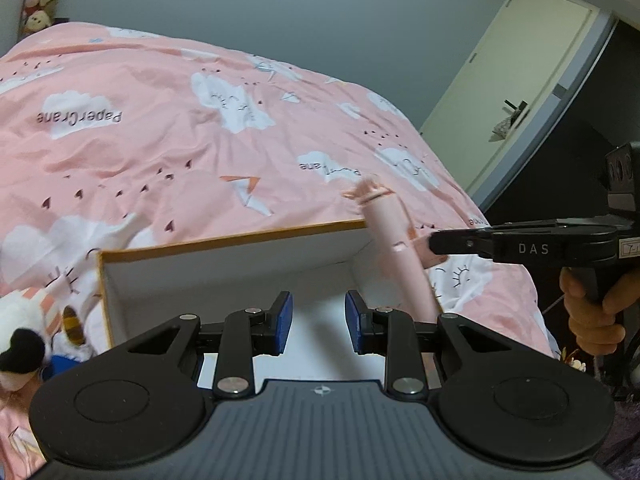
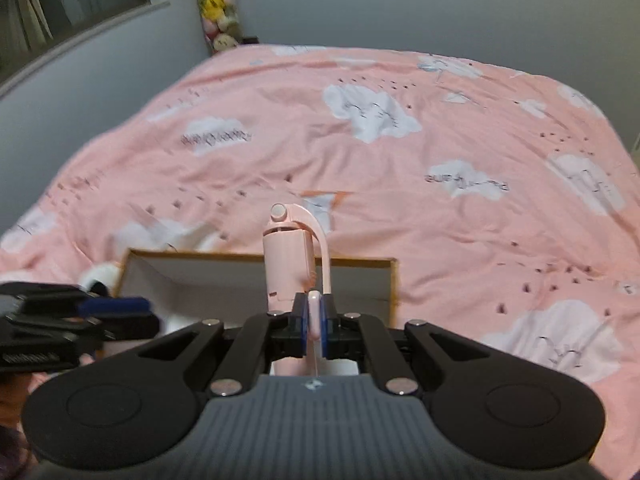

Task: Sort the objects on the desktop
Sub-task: 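Withdraw both open grippers from the box and reach toward the plush toys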

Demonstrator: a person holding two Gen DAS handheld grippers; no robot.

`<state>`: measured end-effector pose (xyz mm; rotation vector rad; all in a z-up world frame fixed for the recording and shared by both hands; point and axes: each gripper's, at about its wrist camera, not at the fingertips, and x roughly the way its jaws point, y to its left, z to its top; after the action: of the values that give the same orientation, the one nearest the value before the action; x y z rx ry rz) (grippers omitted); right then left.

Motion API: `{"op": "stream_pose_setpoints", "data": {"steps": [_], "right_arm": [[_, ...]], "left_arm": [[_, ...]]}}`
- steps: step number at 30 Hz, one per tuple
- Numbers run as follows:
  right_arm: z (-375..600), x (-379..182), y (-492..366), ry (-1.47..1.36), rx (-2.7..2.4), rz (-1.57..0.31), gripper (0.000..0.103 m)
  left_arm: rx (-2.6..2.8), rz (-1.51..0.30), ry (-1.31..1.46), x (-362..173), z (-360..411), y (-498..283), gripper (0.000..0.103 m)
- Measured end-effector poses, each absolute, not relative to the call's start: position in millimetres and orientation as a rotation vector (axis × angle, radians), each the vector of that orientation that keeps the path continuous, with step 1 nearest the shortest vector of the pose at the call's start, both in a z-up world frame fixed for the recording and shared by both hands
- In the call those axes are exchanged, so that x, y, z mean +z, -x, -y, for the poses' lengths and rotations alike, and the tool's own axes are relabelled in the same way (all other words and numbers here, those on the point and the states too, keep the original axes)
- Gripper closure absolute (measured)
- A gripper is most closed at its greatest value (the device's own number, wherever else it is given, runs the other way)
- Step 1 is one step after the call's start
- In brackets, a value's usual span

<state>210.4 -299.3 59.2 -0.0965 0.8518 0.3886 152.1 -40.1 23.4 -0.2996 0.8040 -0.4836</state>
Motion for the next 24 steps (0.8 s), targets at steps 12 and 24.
{"op": "stream_pose_setpoints", "data": {"steps": [12, 24], "right_arm": [[285.1, 15.8, -206.0, 0.23, 0.261, -0.921, 0.097], [287.0, -14.1, -205.0, 0.264, 0.186, -0.976, 0.098]], "left_arm": [[-0.468, -0.82, 0.331, 17.5, 20.1, -141.3, 0.071], [-0.467, -0.806, 0.356, 19.4, 8.4, -126.8, 0.071]]}}
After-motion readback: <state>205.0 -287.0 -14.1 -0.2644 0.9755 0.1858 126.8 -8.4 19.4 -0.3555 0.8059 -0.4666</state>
